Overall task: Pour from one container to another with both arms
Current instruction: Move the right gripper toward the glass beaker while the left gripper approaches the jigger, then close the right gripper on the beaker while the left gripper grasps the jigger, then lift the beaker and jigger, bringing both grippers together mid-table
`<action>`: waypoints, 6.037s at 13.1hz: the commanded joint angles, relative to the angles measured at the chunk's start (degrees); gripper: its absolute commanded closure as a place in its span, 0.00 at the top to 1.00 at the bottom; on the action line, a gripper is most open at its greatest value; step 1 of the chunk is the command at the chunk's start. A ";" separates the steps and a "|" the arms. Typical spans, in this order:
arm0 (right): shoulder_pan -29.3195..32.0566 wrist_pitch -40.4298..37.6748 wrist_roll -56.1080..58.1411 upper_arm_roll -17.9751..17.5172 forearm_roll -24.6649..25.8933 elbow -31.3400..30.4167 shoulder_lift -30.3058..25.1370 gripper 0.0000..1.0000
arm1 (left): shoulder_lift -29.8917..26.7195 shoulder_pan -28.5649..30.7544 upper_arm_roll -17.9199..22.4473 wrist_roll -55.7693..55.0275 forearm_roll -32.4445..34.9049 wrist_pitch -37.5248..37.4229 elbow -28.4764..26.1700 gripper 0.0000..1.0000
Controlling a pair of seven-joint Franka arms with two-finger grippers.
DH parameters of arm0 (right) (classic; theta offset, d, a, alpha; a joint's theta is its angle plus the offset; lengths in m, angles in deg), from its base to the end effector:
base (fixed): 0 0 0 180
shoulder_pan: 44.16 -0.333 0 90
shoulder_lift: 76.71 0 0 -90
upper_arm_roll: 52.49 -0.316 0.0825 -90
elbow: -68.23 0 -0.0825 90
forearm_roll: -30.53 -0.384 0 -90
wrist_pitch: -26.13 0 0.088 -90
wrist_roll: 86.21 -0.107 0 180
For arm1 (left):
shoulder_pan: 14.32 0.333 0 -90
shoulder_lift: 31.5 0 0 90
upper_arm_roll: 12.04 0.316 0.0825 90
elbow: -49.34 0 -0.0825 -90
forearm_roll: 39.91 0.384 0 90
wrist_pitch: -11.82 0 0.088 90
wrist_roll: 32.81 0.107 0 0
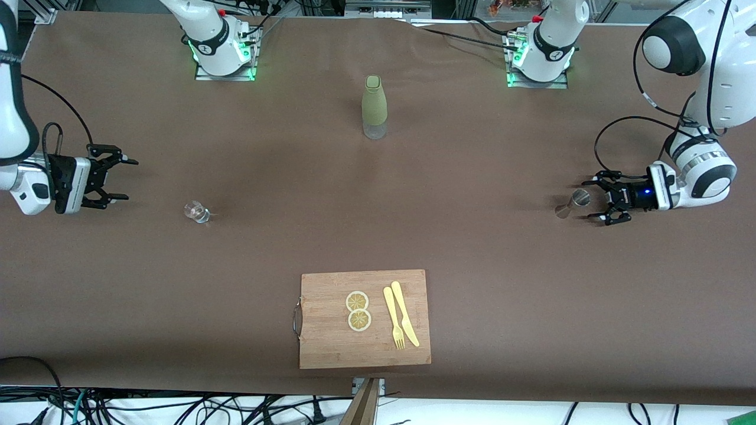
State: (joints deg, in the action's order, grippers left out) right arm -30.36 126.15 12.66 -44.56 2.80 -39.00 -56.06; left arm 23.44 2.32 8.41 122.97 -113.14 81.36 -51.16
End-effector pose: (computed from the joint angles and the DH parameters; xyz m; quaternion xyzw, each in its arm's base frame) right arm 0.5521 -0.1711 0.3012 -0.8027 -0.5142 -0.0552 0.2970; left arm 0.4918 0.2112 0.0659 0.5627 -0.4680 0.4819 0.4818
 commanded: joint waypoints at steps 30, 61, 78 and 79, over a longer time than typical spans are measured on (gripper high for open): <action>5.09 -5.89 58.36 -3.63 -43.55 2.37 29.70 0.99 | 2.01 -1.44 -2.17 7.87 -0.77 2.18 0.83 0.69; -10.01 0.59 34.99 -17.86 -50.48 10.20 21.88 0.08 | -4.84 -8.97 -18.16 -5.20 -7.77 17.19 2.58 0.00; -21.19 48.34 19.52 -38.78 -55.68 9.93 18.81 0.00 | -4.32 -36.24 -26.43 -8.38 -41.63 41.56 1.62 0.00; -21.19 48.60 19.52 -38.69 -54.46 9.76 18.28 0.00 | -4.06 -36.59 -26.43 -8.39 -42.60 41.64 1.79 0.00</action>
State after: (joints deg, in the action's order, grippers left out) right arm -51.35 173.48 32.78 -83.43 -52.54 -28.15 -36.06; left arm 19.52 -33.45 -17.63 111.68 -152.65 120.71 -49.10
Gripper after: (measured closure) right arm 0.859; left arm 0.784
